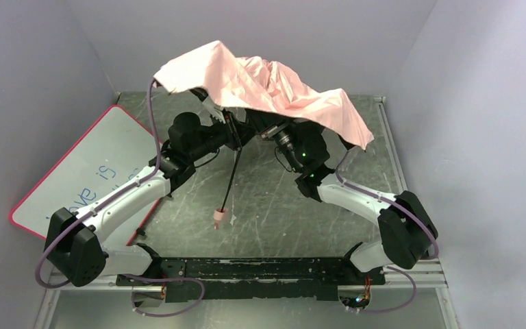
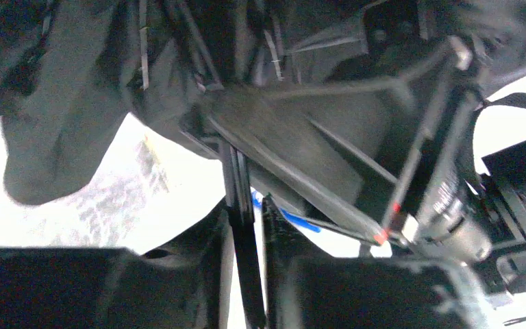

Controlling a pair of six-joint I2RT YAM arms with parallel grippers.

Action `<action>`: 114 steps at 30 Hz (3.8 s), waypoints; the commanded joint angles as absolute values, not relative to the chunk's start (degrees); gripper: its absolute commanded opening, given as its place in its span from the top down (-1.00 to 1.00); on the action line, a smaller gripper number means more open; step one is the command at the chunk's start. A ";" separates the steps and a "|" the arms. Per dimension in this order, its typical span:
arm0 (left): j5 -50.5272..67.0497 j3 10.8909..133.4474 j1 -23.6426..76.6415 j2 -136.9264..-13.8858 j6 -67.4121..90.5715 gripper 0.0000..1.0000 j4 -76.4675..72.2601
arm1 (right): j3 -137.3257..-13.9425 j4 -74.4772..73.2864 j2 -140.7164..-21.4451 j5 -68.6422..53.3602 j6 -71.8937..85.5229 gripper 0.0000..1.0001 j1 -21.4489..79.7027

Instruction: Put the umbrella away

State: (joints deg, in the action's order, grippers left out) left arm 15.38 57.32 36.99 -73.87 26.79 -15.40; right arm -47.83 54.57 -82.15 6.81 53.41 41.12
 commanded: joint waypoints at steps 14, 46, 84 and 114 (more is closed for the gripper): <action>27.39 62.35 38.75 -74.14 25.67 -0.10 -28.94 | -61.96 52.74 -83.23 2.31 56.24 1.00 28.54; 27.20 63.69 40.34 -75.94 23.65 0.58 -26.07 | -71.53 51.30 -82.07 -1.75 55.34 1.00 25.10; 24.96 64.84 40.51 -75.60 23.64 -0.03 -23.59 | -56.36 41.75 -72.00 9.32 45.54 1.00 34.49; 27.36 64.71 40.56 -76.85 23.73 0.61 -24.49 | -61.02 45.43 -71.45 -6.47 42.43 1.00 28.23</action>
